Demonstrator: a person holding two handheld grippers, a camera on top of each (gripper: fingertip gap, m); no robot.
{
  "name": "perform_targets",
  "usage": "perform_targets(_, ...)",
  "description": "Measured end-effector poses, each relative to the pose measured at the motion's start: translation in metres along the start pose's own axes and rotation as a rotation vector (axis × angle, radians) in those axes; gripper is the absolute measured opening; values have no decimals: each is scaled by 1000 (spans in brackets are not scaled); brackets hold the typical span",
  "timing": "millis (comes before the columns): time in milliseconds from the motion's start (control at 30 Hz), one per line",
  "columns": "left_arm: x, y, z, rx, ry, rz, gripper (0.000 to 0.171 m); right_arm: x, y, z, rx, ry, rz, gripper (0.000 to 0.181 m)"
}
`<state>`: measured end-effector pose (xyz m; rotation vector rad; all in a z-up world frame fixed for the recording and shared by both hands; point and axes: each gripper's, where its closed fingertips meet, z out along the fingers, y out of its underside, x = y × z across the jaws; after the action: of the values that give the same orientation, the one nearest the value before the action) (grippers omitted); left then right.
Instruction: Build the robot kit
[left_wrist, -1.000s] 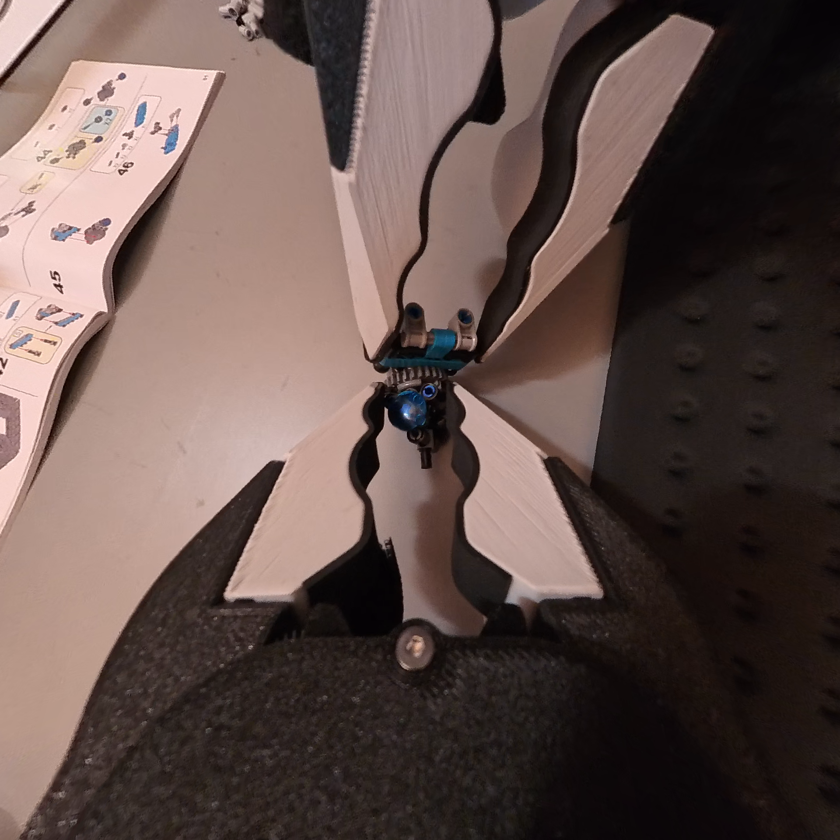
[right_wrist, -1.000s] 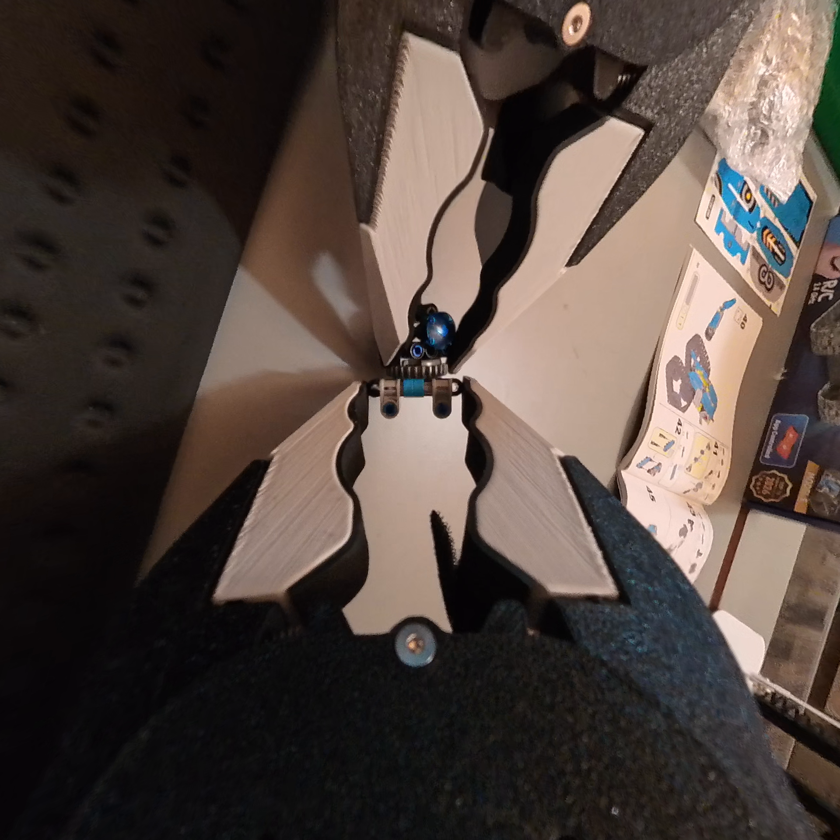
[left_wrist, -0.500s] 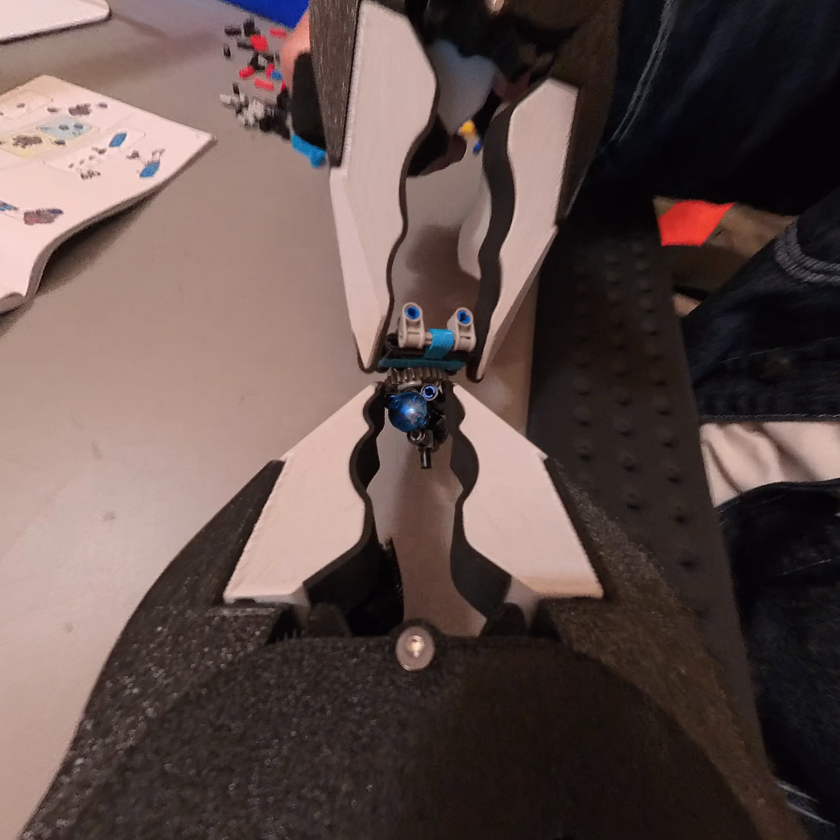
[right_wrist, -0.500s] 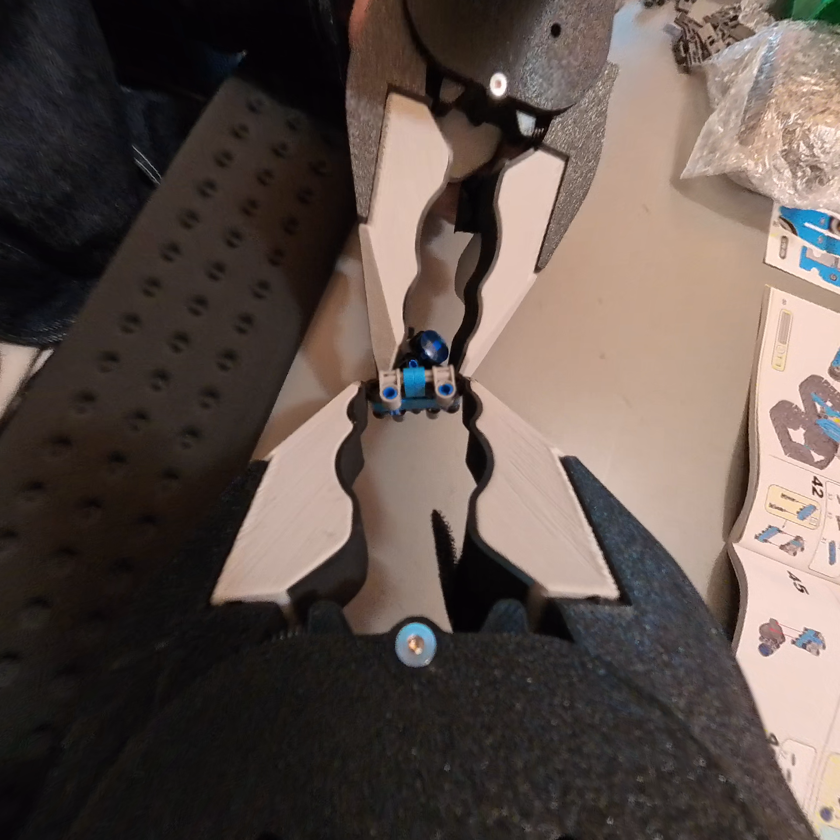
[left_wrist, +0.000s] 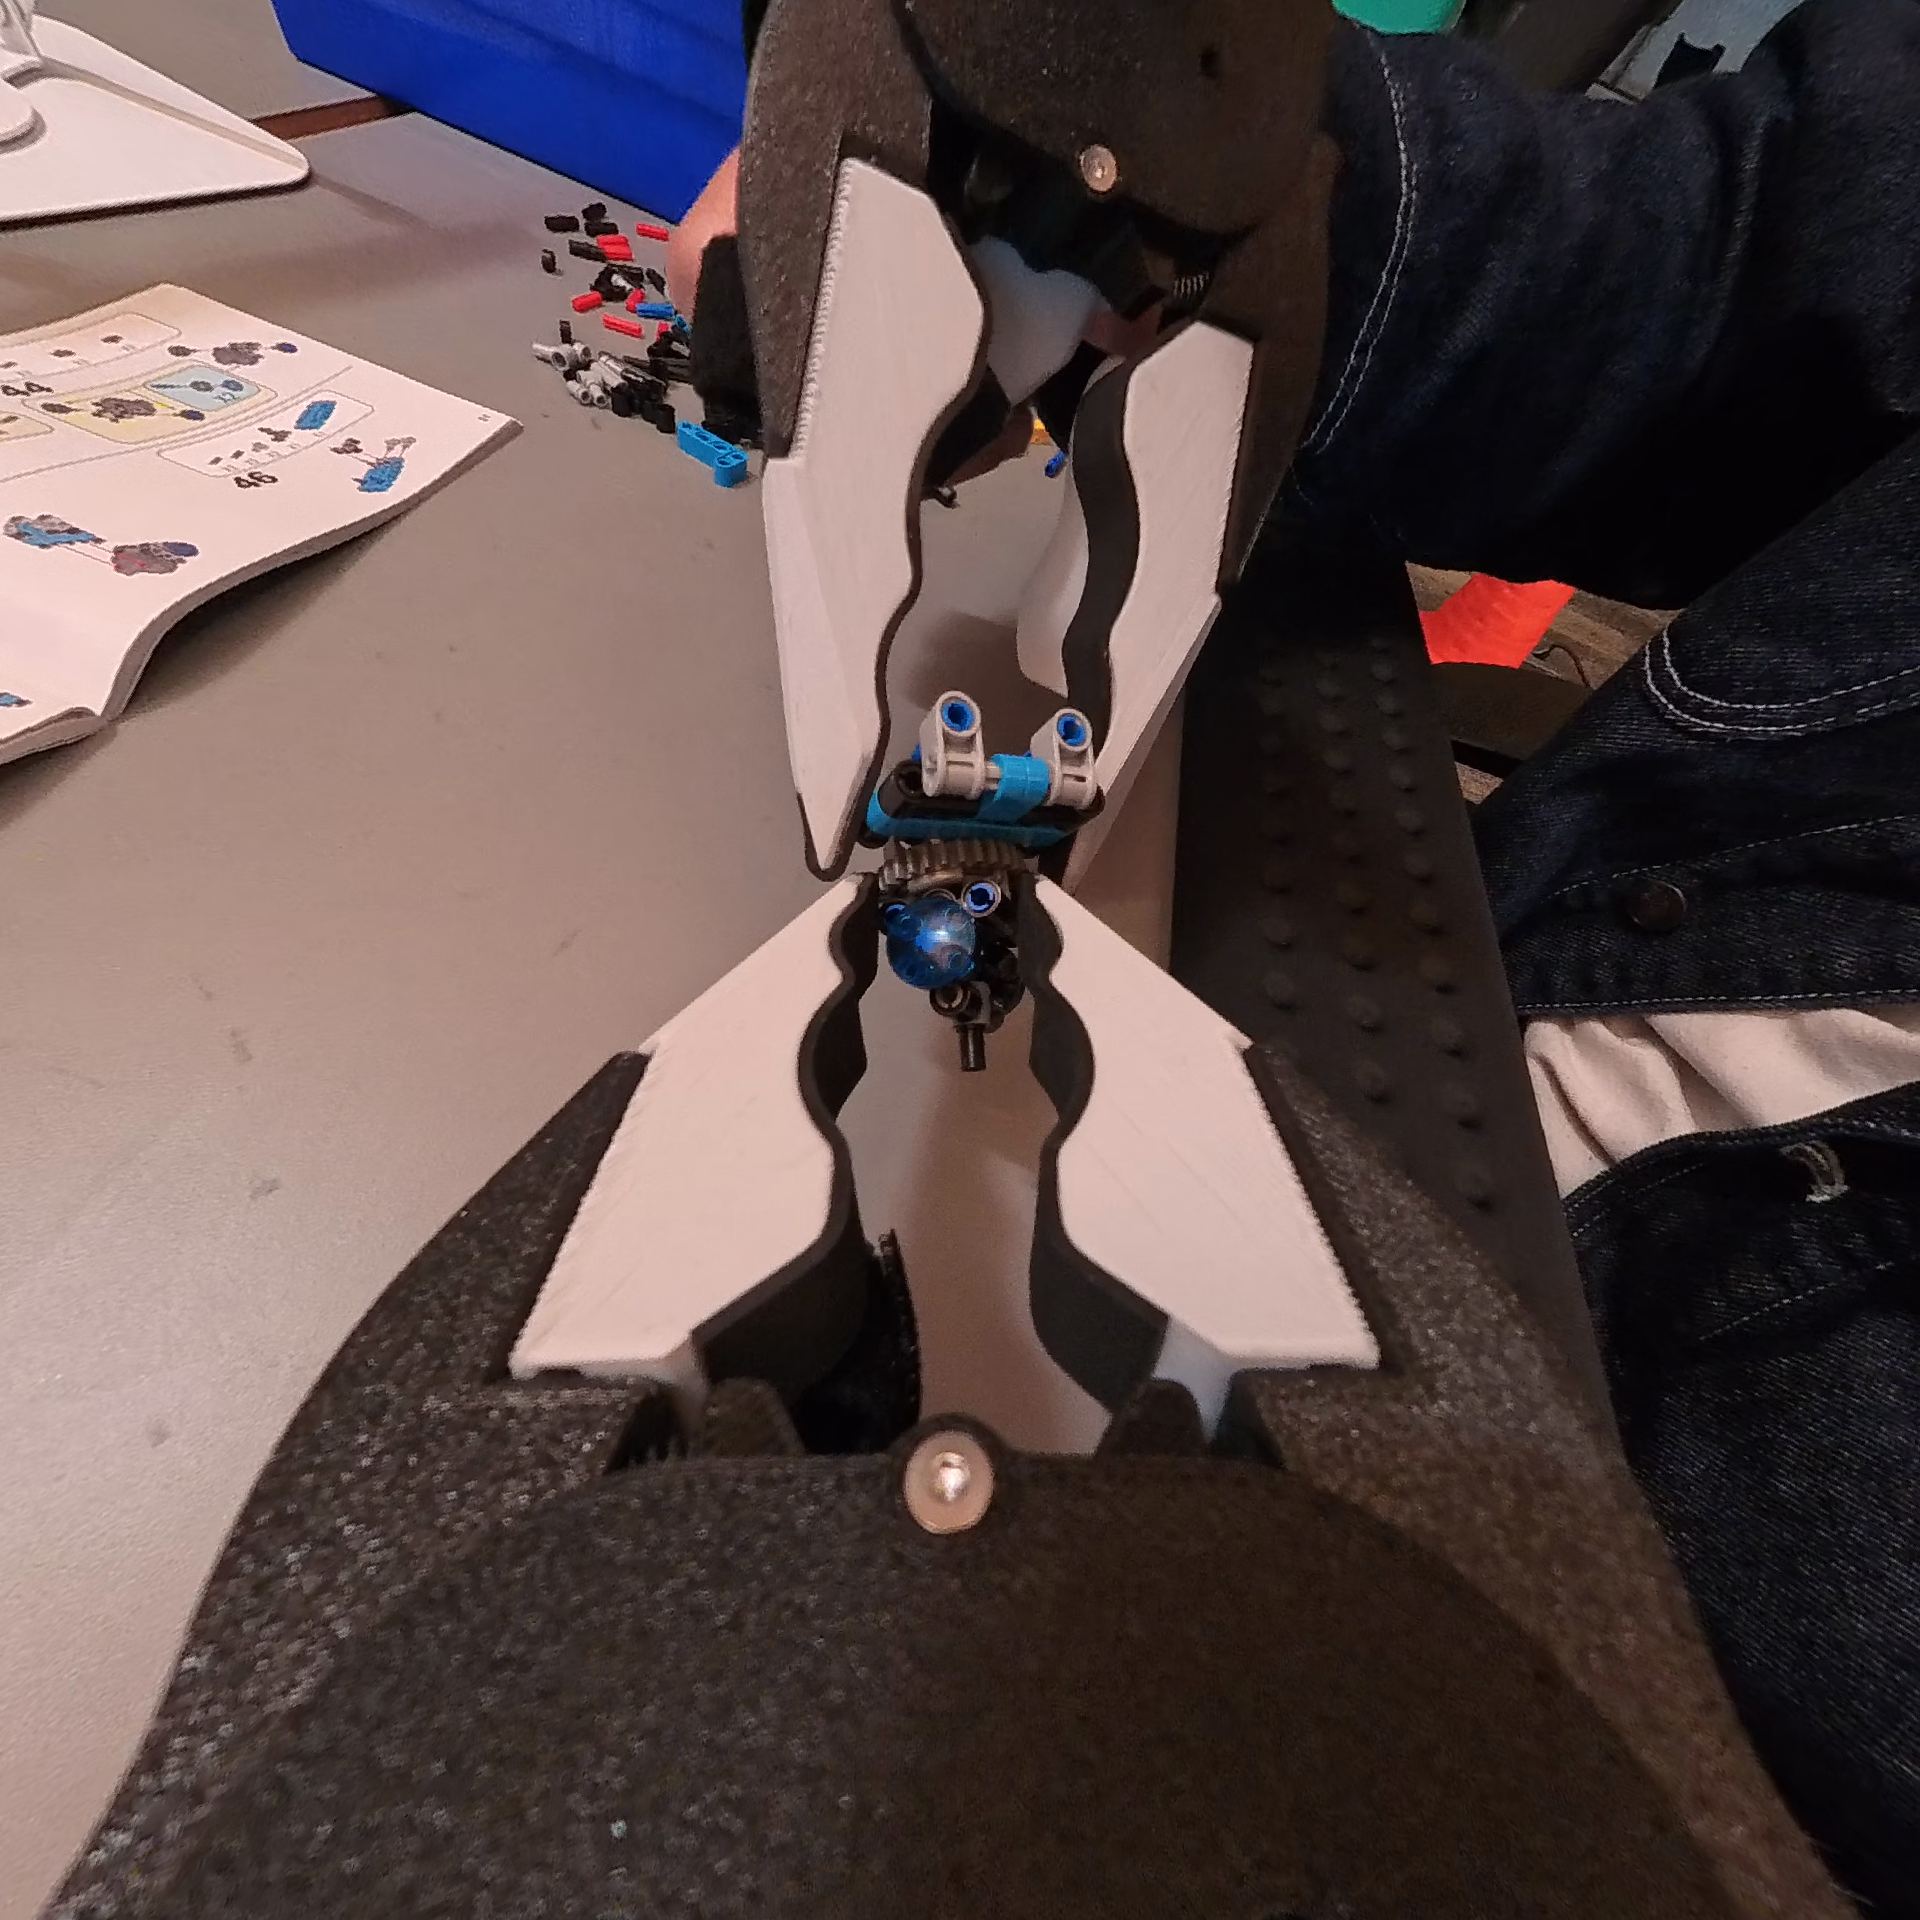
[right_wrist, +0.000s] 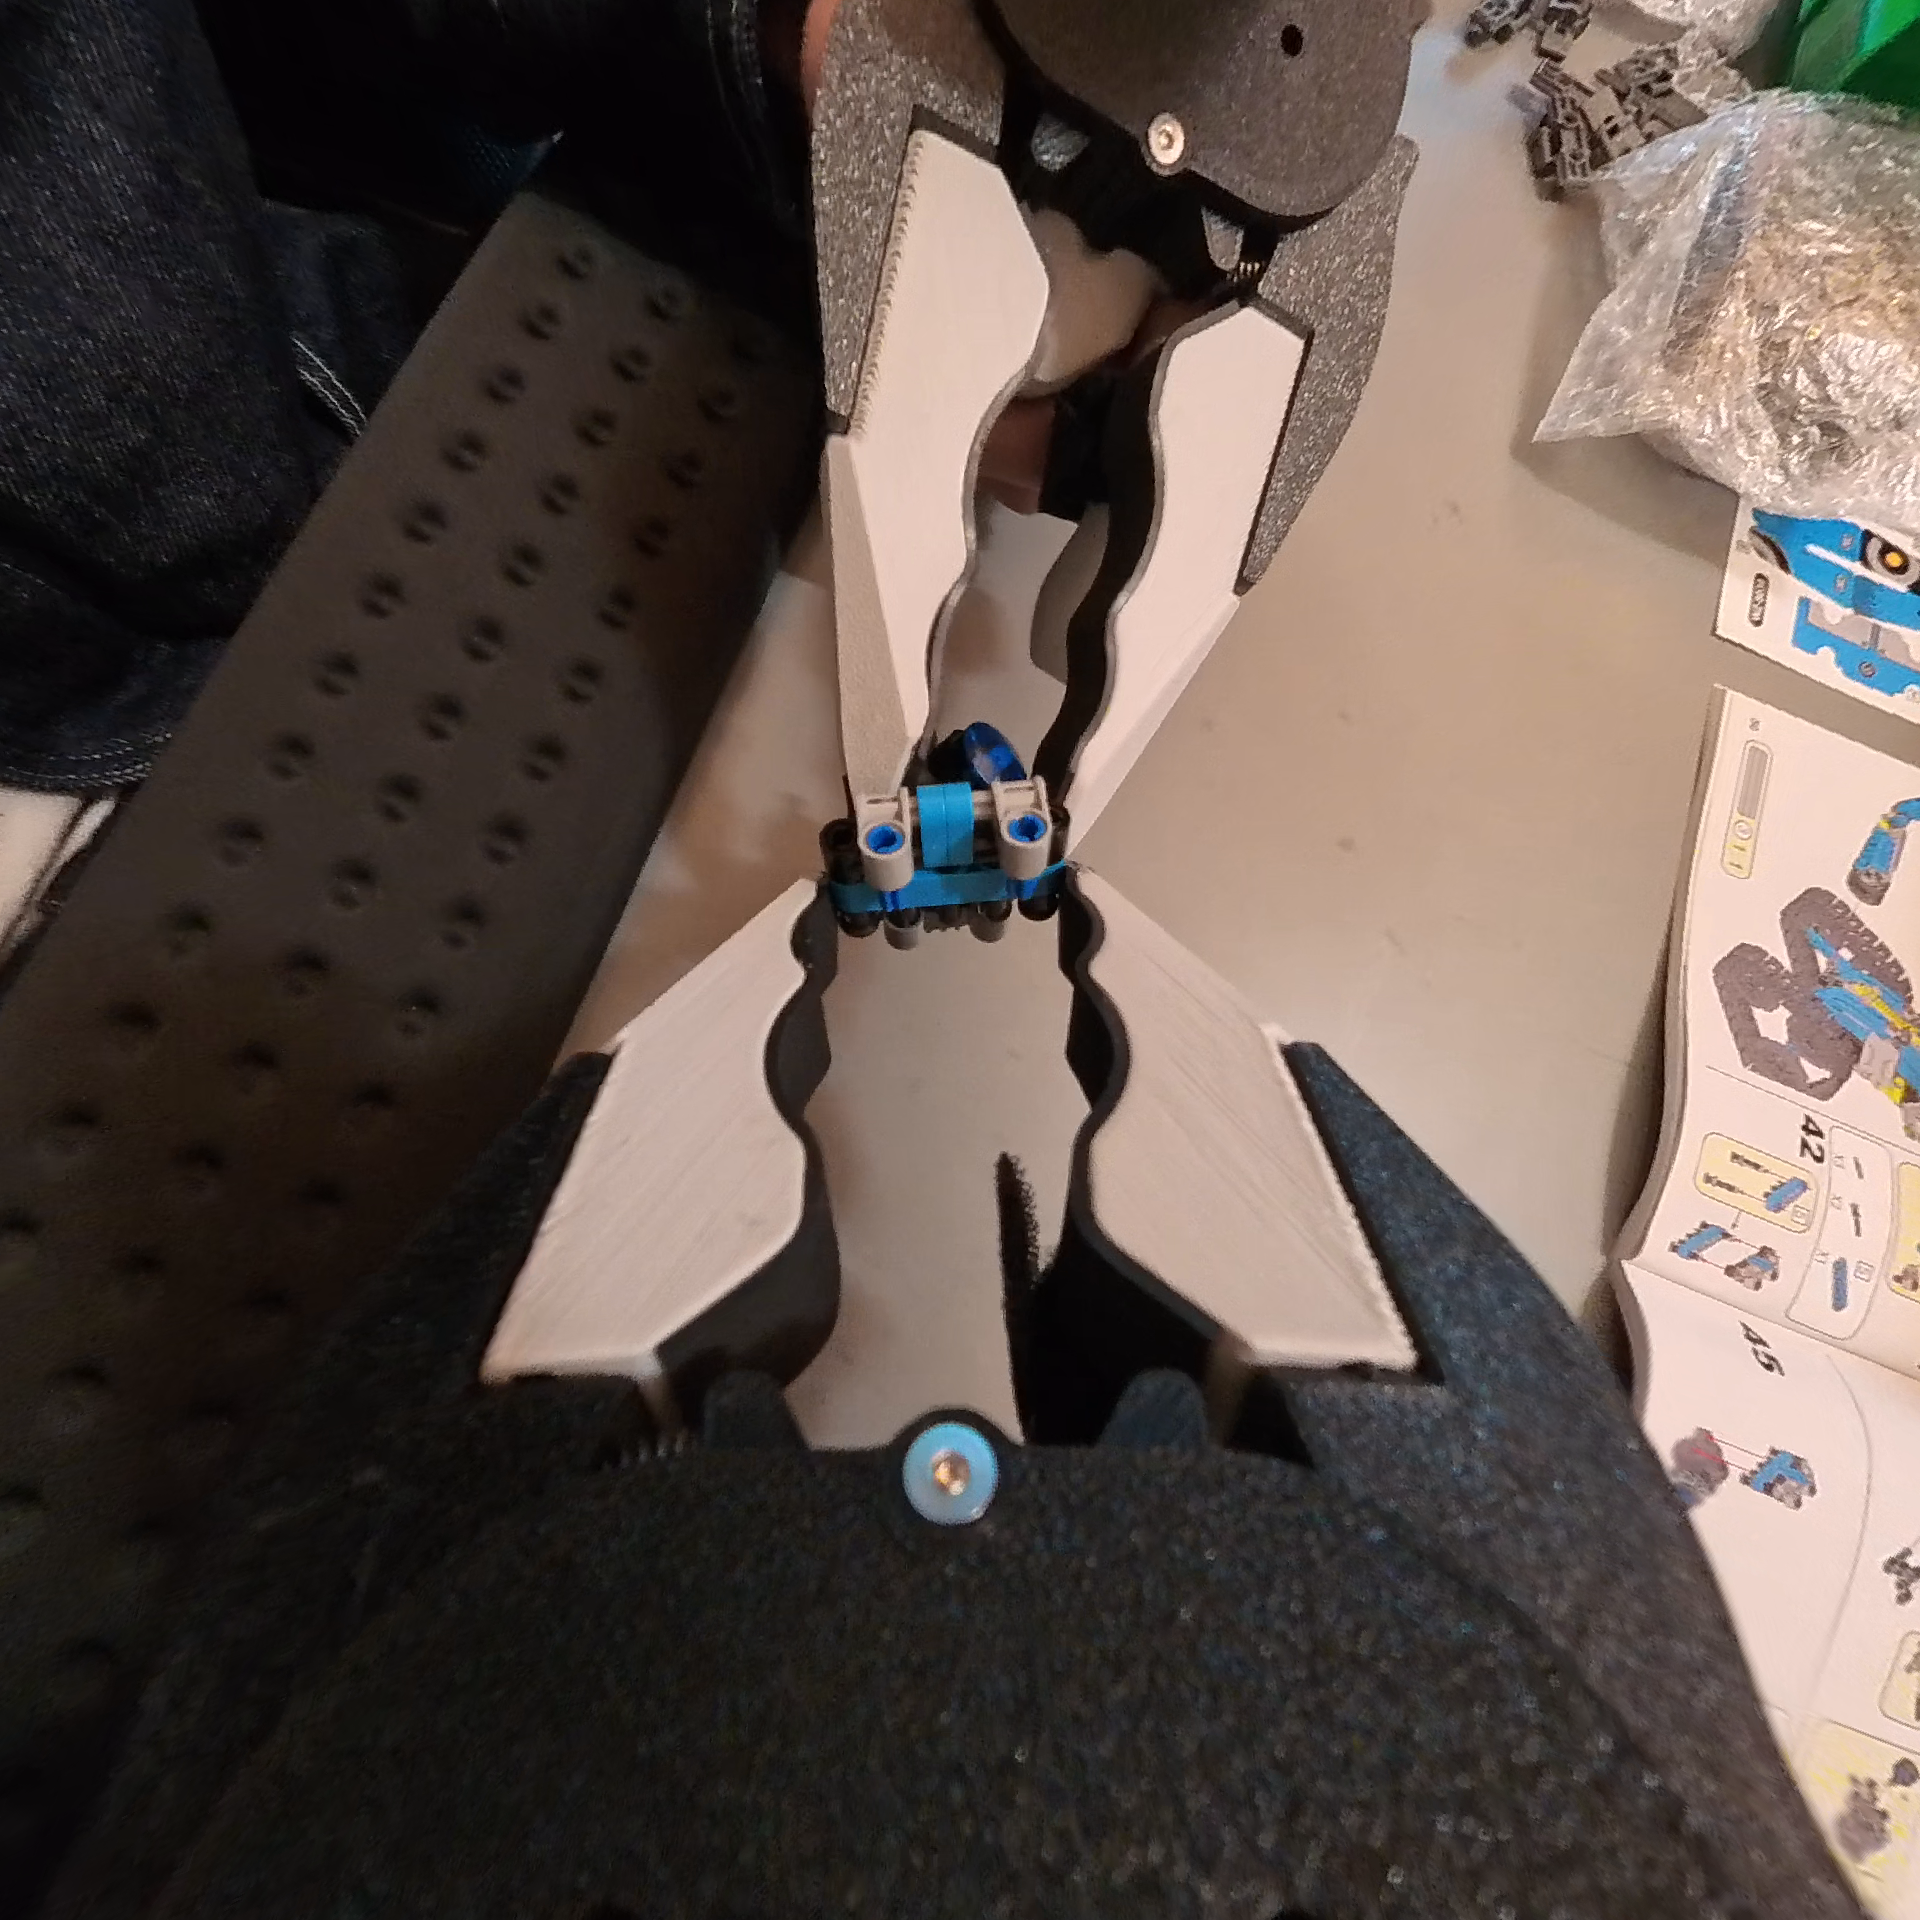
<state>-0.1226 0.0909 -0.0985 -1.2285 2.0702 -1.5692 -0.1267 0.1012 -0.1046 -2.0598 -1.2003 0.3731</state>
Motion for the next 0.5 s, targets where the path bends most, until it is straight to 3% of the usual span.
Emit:
perform_targets(300,-2,-2,-2,11,-5,-2,27,1,4,1,-11,-8,33,50)
perform_targets(433,-2,-2,-3,14,-9,1,27,3,1,-1,7,46,-31,41)
perform_targets(500,-2,-2,-3,14,-8,1,27,6,1,-1,4,81,-23,54)
